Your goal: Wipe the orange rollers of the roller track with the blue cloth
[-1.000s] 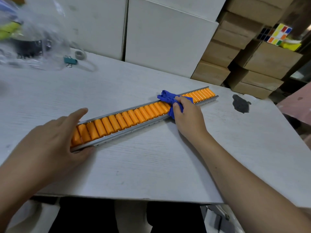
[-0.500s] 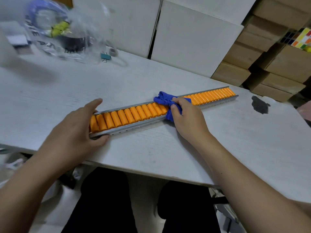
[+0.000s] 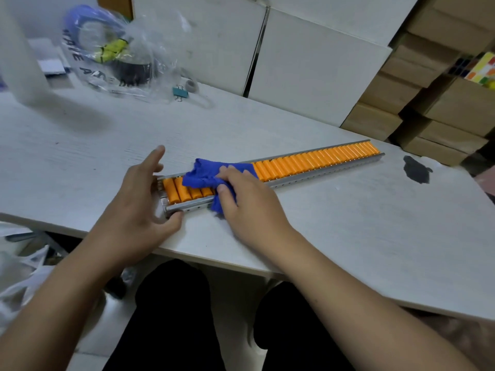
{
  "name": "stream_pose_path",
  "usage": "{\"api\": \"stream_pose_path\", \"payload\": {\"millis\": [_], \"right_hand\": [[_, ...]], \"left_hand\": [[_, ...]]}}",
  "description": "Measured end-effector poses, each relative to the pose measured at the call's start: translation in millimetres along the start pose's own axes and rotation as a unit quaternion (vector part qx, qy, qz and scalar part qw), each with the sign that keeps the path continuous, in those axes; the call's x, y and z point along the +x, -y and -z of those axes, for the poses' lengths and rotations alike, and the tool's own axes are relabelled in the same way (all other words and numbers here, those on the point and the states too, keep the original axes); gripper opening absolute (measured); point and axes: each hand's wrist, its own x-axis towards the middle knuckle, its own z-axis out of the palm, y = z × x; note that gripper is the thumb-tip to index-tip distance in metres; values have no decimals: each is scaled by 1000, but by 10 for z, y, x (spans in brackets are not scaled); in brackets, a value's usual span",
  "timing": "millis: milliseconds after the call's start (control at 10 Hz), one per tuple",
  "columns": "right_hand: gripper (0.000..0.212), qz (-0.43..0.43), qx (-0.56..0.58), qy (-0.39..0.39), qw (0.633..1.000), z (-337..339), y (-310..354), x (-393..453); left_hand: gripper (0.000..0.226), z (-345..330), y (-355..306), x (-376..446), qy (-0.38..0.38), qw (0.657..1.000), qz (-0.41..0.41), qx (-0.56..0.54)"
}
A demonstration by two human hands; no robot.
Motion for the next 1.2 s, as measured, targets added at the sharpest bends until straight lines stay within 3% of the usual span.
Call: {"api": "stream_pose_path", "payload": {"millis": [300,500,700,800,900,1000,1100,1200], "right_hand": [[23,95,-5,-3,996,-389,402,-41],[25,5,168,70,983,-40,445,-80],[28,15,162,-48,985,383,78,-386],[28,6,59,-126,990,482,-220,-527],[34,-5,-53,-19,998,463,-442,-708],[50,-30,-56,147,987,454,-567,-900],[53,-55,23,137,989,559,-591,-962],[40,-56,62,58,995,789,-618,-824]], "left_hand": [[108,-41,-17,-10,-13,999,23,-18],[112,-8,4,-25,-26,999,19,-34],[102,-4,45,-24,-2,1000,4,10],[91,-4,43,-4,18,999,12,33],[84,-29,-39,1,22,997,27,72],[79,-48,-71,-20,27,994,37,99],[76,8,-207,36,29,993,38,106],[66,24,-655,242,6,996,-12,84]]}}
